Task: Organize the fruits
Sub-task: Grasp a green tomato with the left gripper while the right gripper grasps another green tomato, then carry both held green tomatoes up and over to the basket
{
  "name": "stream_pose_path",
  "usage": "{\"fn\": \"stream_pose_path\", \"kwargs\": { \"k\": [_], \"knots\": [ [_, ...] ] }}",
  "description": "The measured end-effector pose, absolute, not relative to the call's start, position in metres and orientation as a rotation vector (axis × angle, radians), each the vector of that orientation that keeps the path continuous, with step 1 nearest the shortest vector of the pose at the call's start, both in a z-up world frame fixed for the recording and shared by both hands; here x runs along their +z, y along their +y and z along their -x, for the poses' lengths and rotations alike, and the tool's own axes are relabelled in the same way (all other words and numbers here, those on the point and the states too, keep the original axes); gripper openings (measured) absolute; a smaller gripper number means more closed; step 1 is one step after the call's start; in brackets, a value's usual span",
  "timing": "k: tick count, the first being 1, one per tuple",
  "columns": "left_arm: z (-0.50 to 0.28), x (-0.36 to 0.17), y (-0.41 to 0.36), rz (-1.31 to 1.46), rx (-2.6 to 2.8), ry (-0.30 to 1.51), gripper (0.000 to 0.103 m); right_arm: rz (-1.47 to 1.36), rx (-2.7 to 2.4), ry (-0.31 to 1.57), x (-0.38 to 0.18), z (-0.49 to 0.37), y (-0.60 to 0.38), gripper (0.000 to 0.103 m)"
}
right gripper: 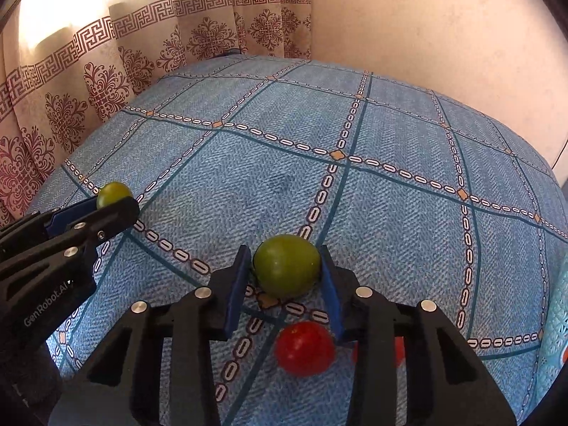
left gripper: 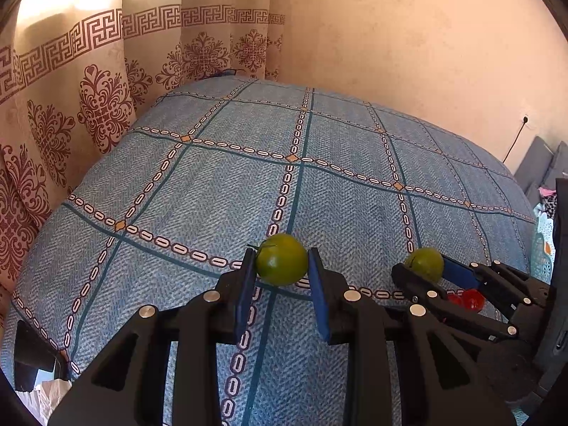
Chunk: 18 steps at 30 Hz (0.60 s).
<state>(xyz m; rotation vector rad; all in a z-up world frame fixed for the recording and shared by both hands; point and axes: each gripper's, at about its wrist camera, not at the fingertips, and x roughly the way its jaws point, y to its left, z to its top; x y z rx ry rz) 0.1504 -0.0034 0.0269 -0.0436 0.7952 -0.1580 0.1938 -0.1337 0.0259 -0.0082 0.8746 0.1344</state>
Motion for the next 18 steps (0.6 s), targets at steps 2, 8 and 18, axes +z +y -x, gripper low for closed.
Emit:
{"fn": "stream_pose_path", "kwargs": {
  "k": [2,8,18],
  "knots": [
    [-0.15,0.027,-0.004,0.044,-0.161,0.796,0.03,-0.003,0.134,0.873,0.027,-0.193,-0.134,0.038],
    [-0.147,0.03,-0.006,0.045,-0.168,0.789,0.03,-0.043,0.123,0.83,0.042,-0.181,-0.142,0.037],
    [-0.14,0.034,-0.016,0.024,-0.192,0.769,0.03,-0.107,0.083,0.764,0.072,-0.159,-0.166,0.037]
  ]
}}
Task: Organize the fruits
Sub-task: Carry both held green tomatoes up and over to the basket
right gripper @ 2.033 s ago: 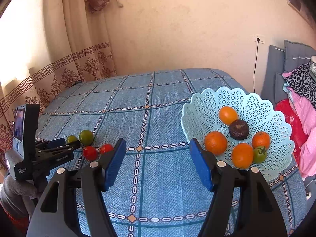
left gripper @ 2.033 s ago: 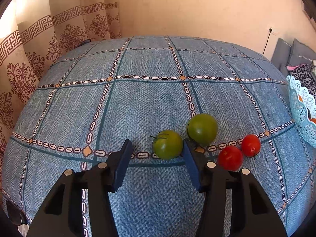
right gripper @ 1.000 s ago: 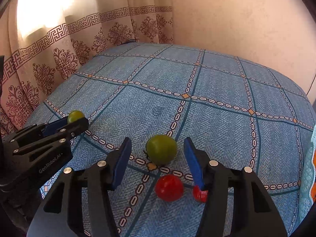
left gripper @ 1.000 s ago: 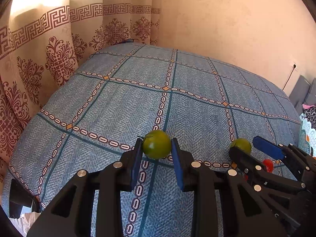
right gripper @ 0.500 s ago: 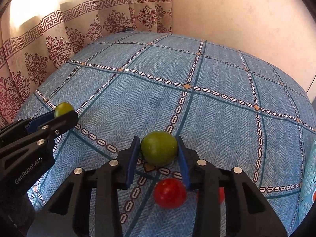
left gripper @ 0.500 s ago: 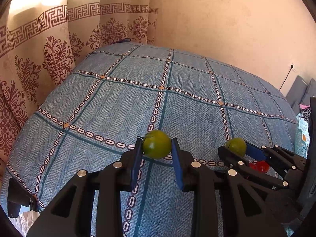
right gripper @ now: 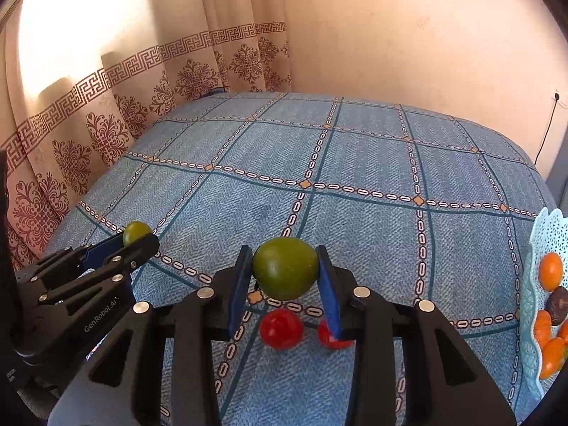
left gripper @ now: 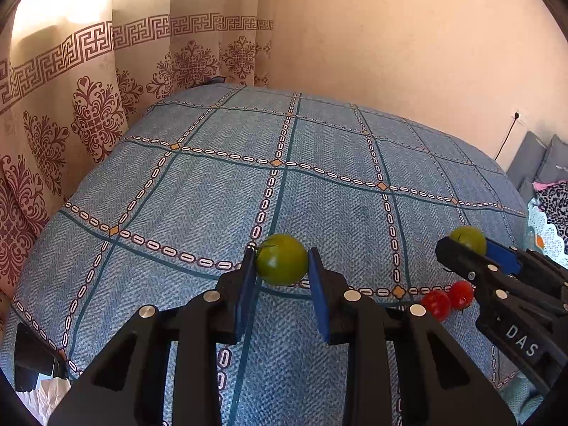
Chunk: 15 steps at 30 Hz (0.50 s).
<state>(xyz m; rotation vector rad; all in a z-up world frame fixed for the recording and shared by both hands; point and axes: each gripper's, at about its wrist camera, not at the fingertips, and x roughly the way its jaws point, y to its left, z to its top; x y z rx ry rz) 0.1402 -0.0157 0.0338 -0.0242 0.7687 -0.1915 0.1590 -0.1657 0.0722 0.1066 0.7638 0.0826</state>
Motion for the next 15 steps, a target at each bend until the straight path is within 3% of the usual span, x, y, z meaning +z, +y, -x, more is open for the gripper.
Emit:
{"fn": "stream_pose_path", "kwargs": {
  "k": [15],
  "knots": [
    [-0.119,0.049,-0.047,-0.058,-0.225,0.715,0.03,-0.175,0.018,0.683,0.1,-0.113,-0.206,0.037]
  ]
}}
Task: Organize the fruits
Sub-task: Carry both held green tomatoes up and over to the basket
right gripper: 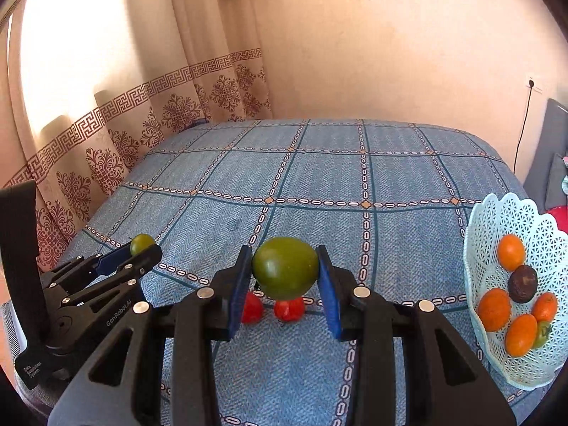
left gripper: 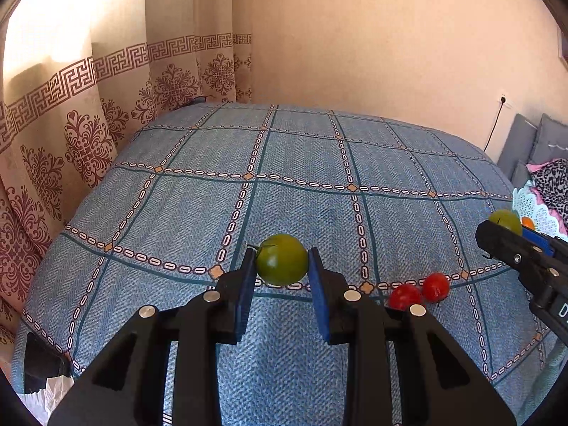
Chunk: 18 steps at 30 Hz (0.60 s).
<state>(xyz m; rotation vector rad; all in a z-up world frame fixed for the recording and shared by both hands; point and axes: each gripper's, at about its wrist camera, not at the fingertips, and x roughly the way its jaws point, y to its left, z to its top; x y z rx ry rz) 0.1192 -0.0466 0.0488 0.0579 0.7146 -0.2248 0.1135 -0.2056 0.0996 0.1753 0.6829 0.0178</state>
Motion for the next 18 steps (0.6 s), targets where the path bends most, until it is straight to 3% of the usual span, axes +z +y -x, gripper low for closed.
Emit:
{"fn": "stream_pose_path", "kwargs": {
  "k": [18],
  "knots": [
    [-0.078,0.083,-0.105,-0.156,-0.325,0.627,0.03,-0.318,-0.121,0.558,0.119,-0.054,-0.285,0.037]
  ]
}}
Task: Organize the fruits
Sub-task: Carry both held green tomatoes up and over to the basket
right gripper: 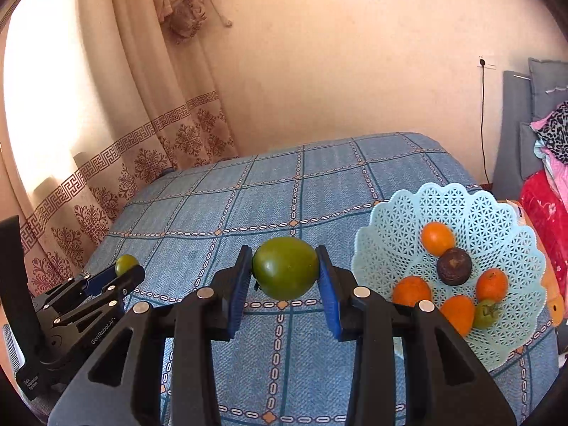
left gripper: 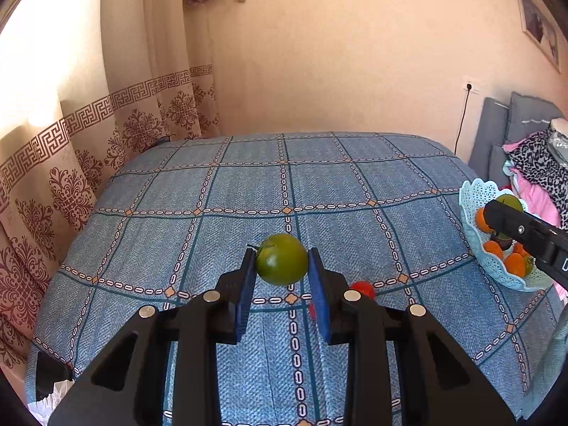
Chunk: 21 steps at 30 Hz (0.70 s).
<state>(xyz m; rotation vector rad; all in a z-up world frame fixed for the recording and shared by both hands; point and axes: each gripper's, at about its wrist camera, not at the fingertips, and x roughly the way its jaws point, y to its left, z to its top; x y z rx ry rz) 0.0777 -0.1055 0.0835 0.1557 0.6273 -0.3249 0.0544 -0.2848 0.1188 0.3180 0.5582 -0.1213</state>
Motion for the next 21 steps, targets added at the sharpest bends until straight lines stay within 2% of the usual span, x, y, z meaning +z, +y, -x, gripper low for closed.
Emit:
{"fn": "stream_pose_path", "kwargs": {
  "k": [21],
  "knots": [
    [-0.051,0.099,-0.207,-0.257,-0.506,0.601,0.03,-0.478,-0.377,0.503,0.107,0.007,-0.407,0.038]
  ]
}}
